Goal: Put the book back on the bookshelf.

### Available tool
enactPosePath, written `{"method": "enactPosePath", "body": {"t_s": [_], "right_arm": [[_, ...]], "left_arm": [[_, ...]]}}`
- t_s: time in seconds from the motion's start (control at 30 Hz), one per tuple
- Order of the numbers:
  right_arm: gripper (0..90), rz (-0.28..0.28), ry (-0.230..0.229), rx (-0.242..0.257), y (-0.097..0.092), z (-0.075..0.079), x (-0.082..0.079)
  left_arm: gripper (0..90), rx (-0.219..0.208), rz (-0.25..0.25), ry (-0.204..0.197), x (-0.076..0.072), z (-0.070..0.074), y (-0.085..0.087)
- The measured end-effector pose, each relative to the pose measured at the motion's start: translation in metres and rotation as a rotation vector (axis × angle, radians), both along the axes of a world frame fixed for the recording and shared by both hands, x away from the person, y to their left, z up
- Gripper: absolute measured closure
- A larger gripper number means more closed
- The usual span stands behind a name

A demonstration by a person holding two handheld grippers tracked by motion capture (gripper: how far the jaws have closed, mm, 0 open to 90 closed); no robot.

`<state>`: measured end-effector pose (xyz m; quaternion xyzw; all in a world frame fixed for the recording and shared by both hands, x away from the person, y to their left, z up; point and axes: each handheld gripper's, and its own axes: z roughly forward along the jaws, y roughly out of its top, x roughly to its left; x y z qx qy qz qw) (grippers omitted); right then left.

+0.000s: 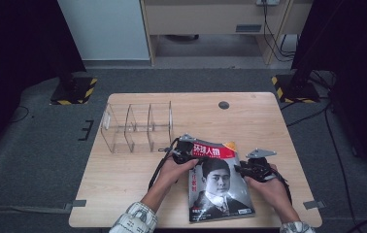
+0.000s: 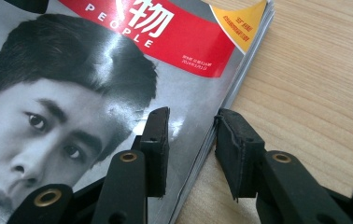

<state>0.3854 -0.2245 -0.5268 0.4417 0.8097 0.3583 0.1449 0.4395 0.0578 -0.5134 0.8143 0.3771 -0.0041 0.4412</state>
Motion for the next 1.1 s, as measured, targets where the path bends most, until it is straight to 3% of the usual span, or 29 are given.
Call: {"method": "enactPosePath", "body": {"t_s": [0.27, 0.8, 1.1], "right_arm": [[65.3, 0.012, -0.011, 0.008, 0.0, -0.001, 0.0], [65.0, 0.019, -0.024, 0.013, 0.0, -0.002, -0.001], [64.8, 0.02, -0.034, 0.025, -0.001, -0.004, -0.001]], "left_arm": [[47.4, 0.02, -0.018, 0.006, 0.003, 0.003, -0.014], [73.0, 0.033, -0.009, 0.058, 0.009, 0.007, -0.015], [78.9, 0.021, -0.004, 0.077, 0.01, 0.01, -0.013]]}}
